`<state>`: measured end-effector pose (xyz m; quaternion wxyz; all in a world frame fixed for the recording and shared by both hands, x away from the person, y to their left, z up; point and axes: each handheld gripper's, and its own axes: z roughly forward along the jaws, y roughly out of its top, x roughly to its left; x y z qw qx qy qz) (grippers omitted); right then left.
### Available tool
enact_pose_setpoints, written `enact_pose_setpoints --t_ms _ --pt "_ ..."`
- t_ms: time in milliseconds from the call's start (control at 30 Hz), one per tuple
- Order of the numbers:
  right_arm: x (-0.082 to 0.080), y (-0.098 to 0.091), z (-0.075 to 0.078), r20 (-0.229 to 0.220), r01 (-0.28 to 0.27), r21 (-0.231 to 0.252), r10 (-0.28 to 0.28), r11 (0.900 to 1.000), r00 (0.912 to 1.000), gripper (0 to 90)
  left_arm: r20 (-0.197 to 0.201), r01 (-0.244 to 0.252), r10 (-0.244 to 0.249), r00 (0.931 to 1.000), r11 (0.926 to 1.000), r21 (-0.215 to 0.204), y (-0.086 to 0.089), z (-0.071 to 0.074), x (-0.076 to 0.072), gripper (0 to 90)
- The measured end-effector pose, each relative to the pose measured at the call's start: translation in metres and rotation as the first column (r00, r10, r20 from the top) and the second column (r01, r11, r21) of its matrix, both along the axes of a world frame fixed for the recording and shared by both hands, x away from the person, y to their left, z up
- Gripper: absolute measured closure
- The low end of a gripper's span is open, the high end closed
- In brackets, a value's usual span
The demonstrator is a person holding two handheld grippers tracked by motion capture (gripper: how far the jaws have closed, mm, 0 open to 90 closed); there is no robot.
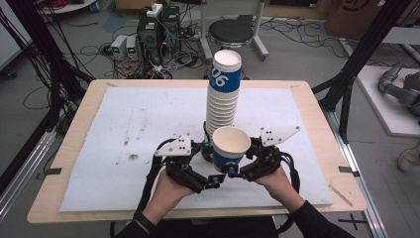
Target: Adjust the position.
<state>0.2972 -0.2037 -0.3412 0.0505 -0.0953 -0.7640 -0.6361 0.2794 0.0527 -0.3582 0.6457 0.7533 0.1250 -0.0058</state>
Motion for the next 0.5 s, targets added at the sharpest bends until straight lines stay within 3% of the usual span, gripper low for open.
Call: enact_pose_setpoints --t_ms 500 --pt "-0.0037 0.0059 -0.0021 0.022 0.004 -0.019 -0.004 0.9998 0.9997 28.8 0.004 0.014 -0.014 0.9999 0.9998 0.017 -0.0076 -0.0056 -0.0004 31.2"
